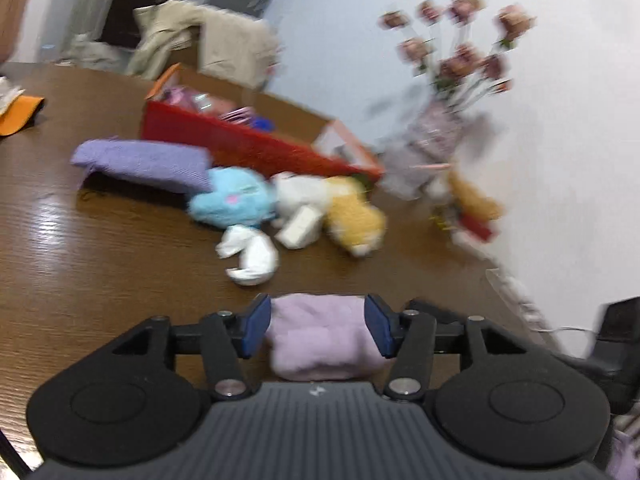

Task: Organize soft objects
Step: 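Carry the lavender headband into the box and open both grippers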

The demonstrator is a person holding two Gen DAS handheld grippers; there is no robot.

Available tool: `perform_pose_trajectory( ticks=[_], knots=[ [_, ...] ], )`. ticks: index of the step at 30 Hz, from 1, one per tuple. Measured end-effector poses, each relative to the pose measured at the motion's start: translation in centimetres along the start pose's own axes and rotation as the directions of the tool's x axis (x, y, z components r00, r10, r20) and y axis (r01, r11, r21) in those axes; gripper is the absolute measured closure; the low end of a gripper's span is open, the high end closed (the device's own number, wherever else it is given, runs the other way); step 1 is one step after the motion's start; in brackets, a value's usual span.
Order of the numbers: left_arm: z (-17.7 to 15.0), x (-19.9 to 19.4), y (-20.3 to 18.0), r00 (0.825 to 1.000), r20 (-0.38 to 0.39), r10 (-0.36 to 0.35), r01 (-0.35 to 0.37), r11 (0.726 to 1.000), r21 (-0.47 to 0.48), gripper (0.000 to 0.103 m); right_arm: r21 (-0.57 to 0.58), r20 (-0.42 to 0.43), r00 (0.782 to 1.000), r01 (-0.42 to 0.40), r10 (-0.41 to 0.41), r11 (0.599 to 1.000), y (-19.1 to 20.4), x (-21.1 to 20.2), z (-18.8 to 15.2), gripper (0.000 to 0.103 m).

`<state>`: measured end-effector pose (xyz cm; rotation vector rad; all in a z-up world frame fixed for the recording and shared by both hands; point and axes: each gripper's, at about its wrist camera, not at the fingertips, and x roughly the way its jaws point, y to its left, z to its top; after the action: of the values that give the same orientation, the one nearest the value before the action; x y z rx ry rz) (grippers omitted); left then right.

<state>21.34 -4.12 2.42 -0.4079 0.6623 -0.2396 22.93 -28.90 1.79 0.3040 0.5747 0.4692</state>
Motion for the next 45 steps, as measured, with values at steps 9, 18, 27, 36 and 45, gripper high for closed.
perform_pose_trajectory(
  ticks=[9,18,27,36,45],
  knots=[
    [-1.3,2.6,1.5,0.994,-0.103,-0.048,0.041,0.997,-0.073,0.079,0.046,-0.111,0.993,-0.037,0.042,0.998,-0.2,3.3,-1.2,0.082],
    [14.3,3.5,-0.1,0.985,0.113,-0.128,0.121,0.99,0.068,0.086,-0.123,0.098,0.989,-0.1,0.113,0.987,3.0,6.2,13.5,0.084],
    [25.3,19.4,7.8,0.999,0.019,0.038,-0.039,0.998,0.058,0.085,-0.271,-0.037,0.999,0.022,-0.034,0.962,4.2,27.2,22.4,0.084],
    [23.8,21.6,9.5,0.977,-0.154,0.147,-0.129,0.984,0.122,0.084,-0.226,-0.36,0.93,-0.004,-0.079,0.974,3.1,34.4,19.8,0.084],
    [25.5,17.0,8.1,0.982,-0.088,0.164,-0.154,0.982,0.112,0.049,-0.197,-0.247,0.966,0.031,-0.08,0.98,3.2,29.2,22.9,0.063]
  ],
)
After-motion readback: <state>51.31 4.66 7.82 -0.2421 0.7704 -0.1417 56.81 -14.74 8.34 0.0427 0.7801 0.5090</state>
